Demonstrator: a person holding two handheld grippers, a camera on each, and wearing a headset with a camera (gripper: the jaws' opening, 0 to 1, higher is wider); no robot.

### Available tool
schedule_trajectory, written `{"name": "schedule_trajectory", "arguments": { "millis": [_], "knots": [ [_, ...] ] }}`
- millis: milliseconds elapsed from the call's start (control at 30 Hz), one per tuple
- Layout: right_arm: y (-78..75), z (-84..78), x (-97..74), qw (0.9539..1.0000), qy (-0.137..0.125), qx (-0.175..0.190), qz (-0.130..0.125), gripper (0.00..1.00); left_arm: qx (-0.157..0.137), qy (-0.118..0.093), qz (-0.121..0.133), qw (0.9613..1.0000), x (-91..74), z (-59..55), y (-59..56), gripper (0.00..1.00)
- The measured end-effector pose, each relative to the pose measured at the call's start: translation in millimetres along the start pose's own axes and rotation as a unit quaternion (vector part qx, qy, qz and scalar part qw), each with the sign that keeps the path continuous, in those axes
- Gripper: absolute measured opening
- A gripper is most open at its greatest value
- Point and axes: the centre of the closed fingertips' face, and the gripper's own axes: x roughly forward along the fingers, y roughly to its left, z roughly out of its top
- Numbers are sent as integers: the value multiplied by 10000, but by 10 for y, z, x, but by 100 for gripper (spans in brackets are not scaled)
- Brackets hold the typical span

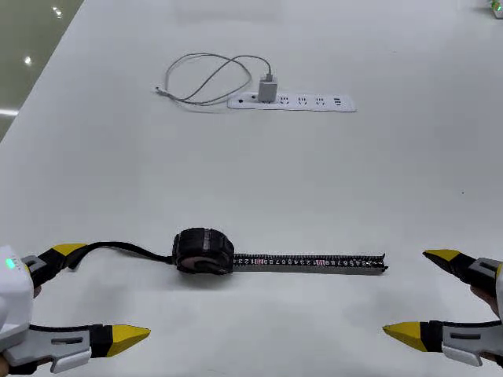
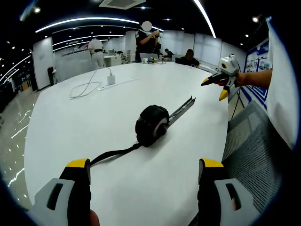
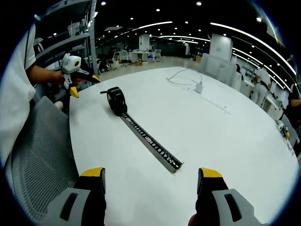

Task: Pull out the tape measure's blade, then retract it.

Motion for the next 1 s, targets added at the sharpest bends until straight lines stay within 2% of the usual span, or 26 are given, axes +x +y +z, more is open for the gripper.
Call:
{"name": "schedule_trajectory", "arguments": {
  "millis": [500, 733, 1000],
  "knots": [
    [156, -168, -21, 9997, -24, 252, 2, 90, -220, -33, 140, 9997, -162, -169, -87, 98],
    [241, -258, -8, 9994, 24, 333, 31, 92, -324, -15, 170, 9993, -226, -264, -133, 99],
    [295, -262, -13, 9991, -44, 411, 22, 91, -413, 20, 178, 9990, -239, -335, -181, 98]
  ]
}}
